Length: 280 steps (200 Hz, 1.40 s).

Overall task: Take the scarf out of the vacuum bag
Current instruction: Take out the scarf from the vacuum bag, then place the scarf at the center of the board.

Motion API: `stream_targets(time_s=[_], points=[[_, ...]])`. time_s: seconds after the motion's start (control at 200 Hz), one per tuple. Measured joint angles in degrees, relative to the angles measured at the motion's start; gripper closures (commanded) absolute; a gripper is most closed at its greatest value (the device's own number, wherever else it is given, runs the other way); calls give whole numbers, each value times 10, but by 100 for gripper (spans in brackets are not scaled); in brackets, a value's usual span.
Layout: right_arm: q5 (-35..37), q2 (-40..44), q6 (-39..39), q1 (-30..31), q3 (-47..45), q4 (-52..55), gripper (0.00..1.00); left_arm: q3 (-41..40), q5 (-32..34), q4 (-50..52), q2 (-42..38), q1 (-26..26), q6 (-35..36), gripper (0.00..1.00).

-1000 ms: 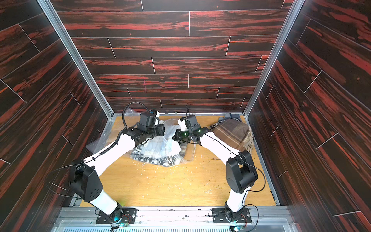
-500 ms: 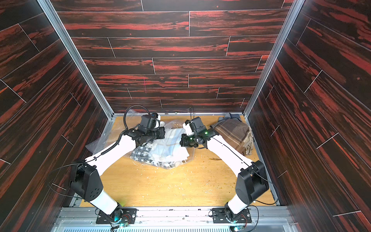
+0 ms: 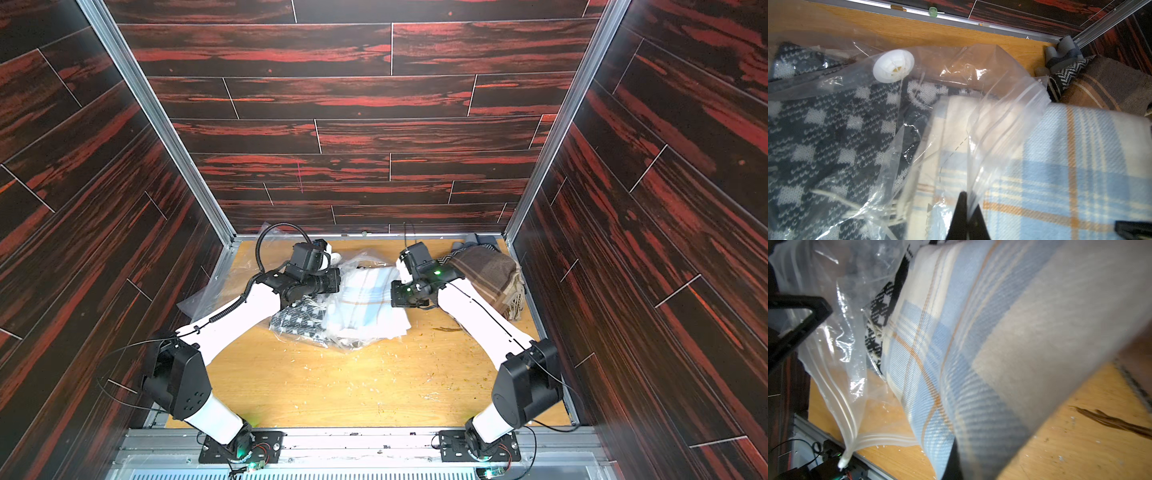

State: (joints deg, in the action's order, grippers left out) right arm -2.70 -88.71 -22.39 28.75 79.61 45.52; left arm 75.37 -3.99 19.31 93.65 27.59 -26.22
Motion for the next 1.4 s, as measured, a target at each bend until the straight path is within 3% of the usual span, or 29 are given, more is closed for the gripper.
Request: stream_targets(time_s=[0.326, 0.641, 0.927, 1.403], points=[[20, 24, 35, -84, 3, 54, 100, 0, 6, 1, 0, 0, -4, 100], [70, 24, 69, -150, 68, 117, 100, 0, 3, 1, 0, 0, -4, 100], [128, 24, 94, -174, 103, 150, 100, 0, -11, 0, 0, -2, -9, 100], [157, 24, 113, -183, 167, 182, 100, 0, -23, -1, 0, -2, -13, 100]])
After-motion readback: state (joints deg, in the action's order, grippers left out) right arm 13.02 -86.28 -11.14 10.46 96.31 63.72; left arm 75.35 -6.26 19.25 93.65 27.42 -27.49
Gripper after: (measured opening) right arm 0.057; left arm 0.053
